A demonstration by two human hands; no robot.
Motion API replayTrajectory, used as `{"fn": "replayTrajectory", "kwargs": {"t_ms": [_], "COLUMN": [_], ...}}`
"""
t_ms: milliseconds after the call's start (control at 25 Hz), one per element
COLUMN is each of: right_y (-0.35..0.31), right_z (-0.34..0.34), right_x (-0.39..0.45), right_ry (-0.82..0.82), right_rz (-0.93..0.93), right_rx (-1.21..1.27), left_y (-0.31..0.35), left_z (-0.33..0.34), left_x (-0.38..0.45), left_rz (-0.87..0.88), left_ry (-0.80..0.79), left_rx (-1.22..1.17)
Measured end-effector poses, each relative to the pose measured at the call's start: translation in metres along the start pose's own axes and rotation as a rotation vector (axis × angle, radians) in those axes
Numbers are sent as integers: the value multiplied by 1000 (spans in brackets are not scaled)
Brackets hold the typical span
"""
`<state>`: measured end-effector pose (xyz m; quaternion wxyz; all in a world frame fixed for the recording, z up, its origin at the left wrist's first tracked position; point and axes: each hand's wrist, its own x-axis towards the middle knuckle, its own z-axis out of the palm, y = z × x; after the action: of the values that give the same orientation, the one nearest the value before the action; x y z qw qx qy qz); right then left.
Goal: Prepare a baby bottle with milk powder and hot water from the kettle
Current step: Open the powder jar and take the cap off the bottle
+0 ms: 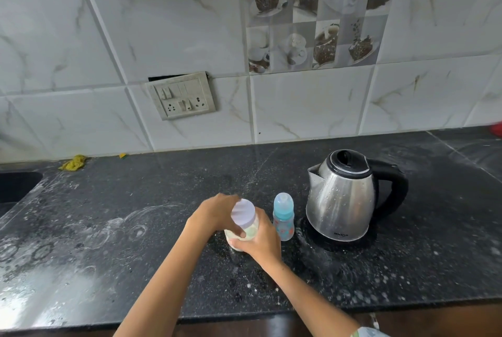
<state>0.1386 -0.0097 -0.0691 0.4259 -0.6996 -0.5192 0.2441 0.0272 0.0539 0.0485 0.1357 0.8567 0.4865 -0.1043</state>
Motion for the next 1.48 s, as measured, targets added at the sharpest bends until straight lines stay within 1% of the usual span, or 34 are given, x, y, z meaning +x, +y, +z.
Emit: {"fn": "replayTrajectory", "kwargs": {"t_ms": [40, 80, 120, 200, 280, 440, 560, 640, 800, 840, 880, 920, 960, 1040, 1120, 1240, 1320, 1360, 1440, 1480], "right_y": [-1, -2, -2, -3, -4, -3, -2, -2, 7, 12, 19, 25, 31, 42, 47, 49, 50, 51, 54, 55], "right_z": [-1, -1, -1, -1, -2, -1, 1, 2, -9, -15, -21, -29, -37, -50, -60, -74, -79, -81, -80, -78], "right_x": [0, 0, 0, 0, 1, 0, 1, 1, -18, -25, -32, -42, -50, -60, -65, -63, -58, -54, -42, -35], "right_ry": [0, 4, 5, -3, -10, -14, -18, -40, -61, -58, -44, -31, -11, 19, 42, 102, 157, 182, 204, 189], "right_rz": [2, 2, 2, 21, 41, 31, 10, 8, 14, -7, -47, -76, -98, -110, -114, -109, -85, -67, -20, -4], "right_rx": [1, -5, -11, -28, -48, -48, -29, -6, -8, -32, -66, -93, -100, -79, -65, -55, -22, 3, 52, 60], "left_y": [1, 1, 2, 2, 3, 4, 1, -6, -15, -16, -16, -15, -14, -13, -12, -6, 2, 8, 25, 34], "left_z": [-3, -4, -5, -6, -10, -10, -7, -2, 43, 61, 80, 99, 117, 151, 176, 187, 184, 178, 159, 147], "left_x": [0, 2, 5, 11, 15, 15, 2, -12, -59, -70, -79, -86, -90, -90, -87, -85, -86, -87, -86, -83], "left_rz": [-30, -19, 33, 176, 238, 168, 85, 30, 84, 57, 2, -58, -112, -165, -160, -154, -115, -91, -38, -4], "left_ry": [30, 45, 33, -51, -88, 17, 163, 313, 726, 791, 809, 785, 738, 644, 575, 522, 549, 594, 708, 753], "left_rx": [77, 131, 146, 124, 93, 98, 34, -140, -758, -871, -941, -977, -973, -862, -738, -630, -544, -536, -611, -660]}}
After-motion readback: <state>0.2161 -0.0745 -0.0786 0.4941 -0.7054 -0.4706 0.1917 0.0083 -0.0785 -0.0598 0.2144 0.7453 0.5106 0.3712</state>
